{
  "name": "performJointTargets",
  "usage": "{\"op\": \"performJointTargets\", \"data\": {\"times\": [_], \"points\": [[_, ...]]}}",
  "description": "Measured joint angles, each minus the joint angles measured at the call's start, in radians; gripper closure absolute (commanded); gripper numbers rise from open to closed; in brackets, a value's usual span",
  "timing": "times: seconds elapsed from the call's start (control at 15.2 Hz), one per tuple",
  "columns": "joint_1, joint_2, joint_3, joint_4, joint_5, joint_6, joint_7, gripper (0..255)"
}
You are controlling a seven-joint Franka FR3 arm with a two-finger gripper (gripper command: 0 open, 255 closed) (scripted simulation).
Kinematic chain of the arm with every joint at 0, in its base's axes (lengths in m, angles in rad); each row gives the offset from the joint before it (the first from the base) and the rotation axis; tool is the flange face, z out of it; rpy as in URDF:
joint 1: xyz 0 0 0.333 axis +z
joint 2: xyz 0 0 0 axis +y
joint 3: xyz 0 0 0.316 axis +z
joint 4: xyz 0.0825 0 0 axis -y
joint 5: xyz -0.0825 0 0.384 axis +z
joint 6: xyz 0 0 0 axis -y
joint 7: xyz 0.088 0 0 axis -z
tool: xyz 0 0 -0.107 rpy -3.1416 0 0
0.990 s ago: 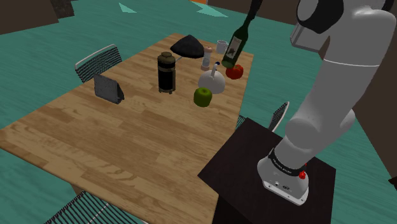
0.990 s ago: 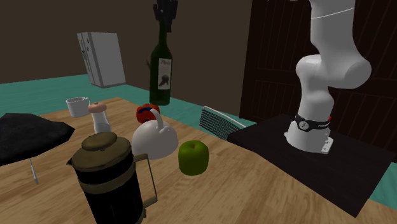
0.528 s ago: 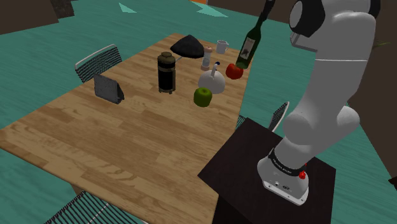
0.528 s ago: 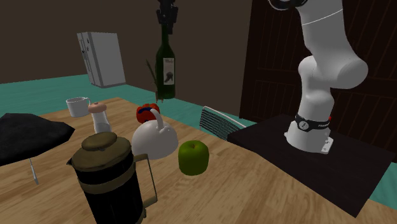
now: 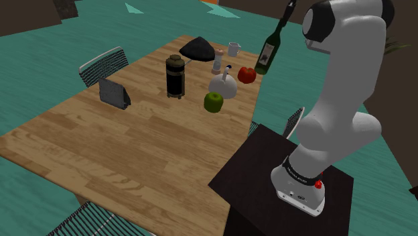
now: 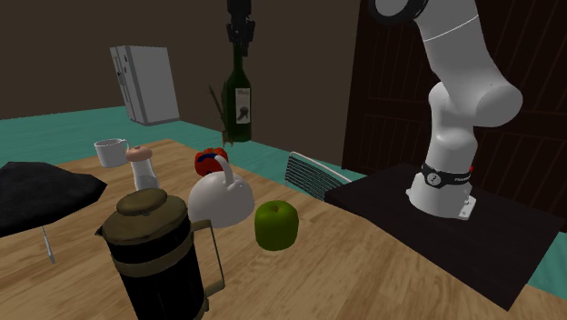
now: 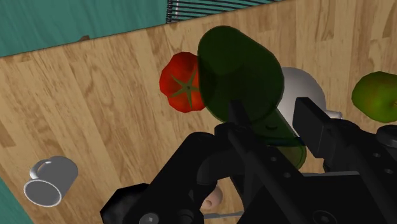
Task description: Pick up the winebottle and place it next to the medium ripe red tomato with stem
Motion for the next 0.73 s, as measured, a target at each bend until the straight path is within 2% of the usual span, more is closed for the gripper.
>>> {"op": "performJointTargets", "data": {"times": [0.73], "points": [[0.06,-0.087,-0.006,-0.294,-0.034,0.206,-0.006,255]]}}
